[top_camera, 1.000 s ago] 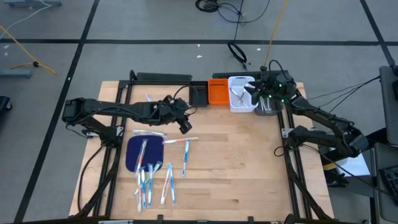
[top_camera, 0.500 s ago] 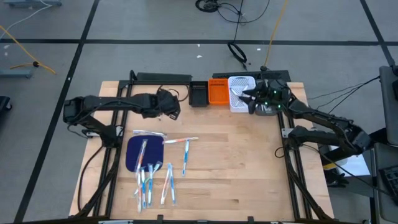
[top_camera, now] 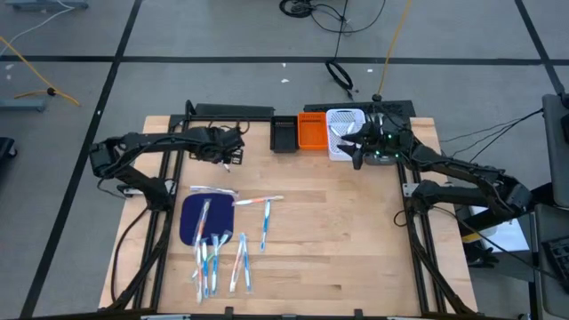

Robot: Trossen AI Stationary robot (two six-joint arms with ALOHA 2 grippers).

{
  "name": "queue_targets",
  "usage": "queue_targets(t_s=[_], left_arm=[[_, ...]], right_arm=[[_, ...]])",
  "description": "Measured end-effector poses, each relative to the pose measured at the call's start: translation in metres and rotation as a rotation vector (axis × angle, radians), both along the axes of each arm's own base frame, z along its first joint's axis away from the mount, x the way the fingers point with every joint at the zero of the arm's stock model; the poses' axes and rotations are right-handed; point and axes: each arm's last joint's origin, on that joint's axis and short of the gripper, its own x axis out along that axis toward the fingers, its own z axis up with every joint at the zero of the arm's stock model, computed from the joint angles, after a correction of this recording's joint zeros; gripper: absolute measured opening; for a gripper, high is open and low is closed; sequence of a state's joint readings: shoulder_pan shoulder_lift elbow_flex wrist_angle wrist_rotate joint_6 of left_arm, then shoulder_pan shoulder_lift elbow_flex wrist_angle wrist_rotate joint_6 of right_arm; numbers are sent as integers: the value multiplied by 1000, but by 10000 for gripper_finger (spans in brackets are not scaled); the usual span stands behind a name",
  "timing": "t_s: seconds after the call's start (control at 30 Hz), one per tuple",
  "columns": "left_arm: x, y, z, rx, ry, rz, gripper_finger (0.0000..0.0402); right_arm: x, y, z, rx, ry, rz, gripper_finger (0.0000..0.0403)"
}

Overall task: Pick & Place Toothbrushes
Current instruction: Put the purple toothbrush into the white bin

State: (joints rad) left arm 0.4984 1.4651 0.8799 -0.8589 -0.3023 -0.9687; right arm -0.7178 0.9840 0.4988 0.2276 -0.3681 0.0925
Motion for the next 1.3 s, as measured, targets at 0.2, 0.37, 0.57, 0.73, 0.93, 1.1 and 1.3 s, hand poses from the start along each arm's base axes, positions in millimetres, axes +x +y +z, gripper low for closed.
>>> queue_targets(t_s=[0.2,0.37,0.57,0.73,0.93,1.1,1.3], left_arm=[[-9,9,-11,-34,-53,97,163],[-9,16,-21,-47,-166,113,163],[-16,17,-26,-58,-151,152,163],[-14,19,-26,-32,-160,141,163],[-13,18,-26,-23,-150,125,163],[-14,17,-28,-26,-152,145,163],[-18,14,-48,-65,-108,171,163]], right_arm=[[2,2,0,-1,0,14,194],[2,2,0,-3,1,15,194],[2,2,0,-3,1,15,194],[2,2,0,-3,1,15,194],[2,2,0,-2,1,15,194],[2,2,0,0,0,14,194],[2,2,0,0,0,14,194]])
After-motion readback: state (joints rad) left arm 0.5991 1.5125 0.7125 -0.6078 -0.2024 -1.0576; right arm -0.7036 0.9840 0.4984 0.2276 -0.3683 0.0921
